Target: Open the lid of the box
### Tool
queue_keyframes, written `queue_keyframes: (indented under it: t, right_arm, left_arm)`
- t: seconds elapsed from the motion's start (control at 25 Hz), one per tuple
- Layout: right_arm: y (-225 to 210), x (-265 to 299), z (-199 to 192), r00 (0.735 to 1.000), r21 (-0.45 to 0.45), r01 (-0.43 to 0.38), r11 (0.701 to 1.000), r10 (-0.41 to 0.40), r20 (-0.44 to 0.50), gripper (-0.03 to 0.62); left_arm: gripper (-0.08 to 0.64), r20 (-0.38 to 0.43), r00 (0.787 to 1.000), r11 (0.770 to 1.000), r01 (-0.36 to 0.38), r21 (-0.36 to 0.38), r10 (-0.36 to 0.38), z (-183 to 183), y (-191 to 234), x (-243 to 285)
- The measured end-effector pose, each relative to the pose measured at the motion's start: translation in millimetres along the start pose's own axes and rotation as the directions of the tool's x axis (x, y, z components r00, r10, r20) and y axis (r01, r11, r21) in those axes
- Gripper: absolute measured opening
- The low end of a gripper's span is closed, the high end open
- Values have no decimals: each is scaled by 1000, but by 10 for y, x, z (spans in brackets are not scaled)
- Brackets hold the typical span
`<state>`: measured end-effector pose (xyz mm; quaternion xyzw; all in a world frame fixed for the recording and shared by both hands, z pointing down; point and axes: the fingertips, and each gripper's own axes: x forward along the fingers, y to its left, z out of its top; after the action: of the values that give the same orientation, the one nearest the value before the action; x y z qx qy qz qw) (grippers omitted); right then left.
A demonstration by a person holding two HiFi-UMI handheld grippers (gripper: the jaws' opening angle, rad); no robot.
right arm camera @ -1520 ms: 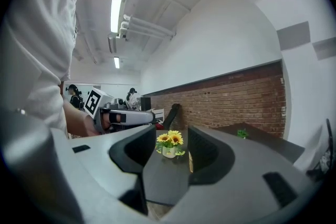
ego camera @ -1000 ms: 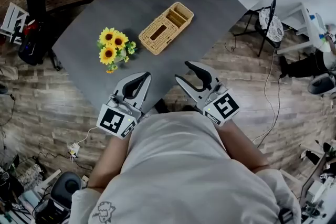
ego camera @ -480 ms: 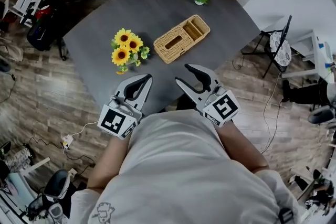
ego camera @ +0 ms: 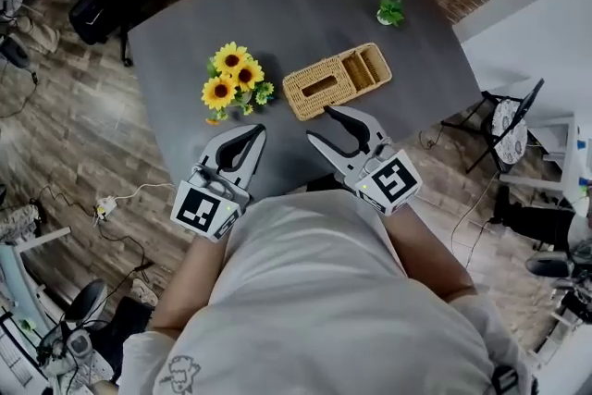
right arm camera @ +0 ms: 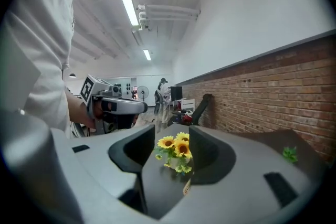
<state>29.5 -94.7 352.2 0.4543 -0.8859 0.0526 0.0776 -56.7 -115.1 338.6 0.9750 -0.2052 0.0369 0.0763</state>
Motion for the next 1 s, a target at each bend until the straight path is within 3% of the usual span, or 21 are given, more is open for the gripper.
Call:
queue_keyframes:
  t: [0.2,0.44,0.64,0.76,1.0]
  right_arm:
    - [-179,18,-137,984,-35,-169,985,167,-60,190]
    - [-460,16,-279,941,-65,-323,944,313,-129,195]
    - [-574,-7,-460,889,-65,-444,894,430,-158,198]
    - [-623,20,-541,854,-68,-505,861,486,-187,201]
    - [-623,172,-798,811,-74,-565,822,537,-233,204]
  left_arm:
    - [11,-21,996,996,-87,-25,87,-86,-26,247]
    - [11,-49,982,983,-181,-28,180,-116,-65,575]
    - [11,-76,964,966,-256,-28,253,-183,-190,664]
    - [11,-91,951,953,-301,-37,297,-220,-191,675]
    - [11,-121,938,940,-335,-70,325,-417,-119,659]
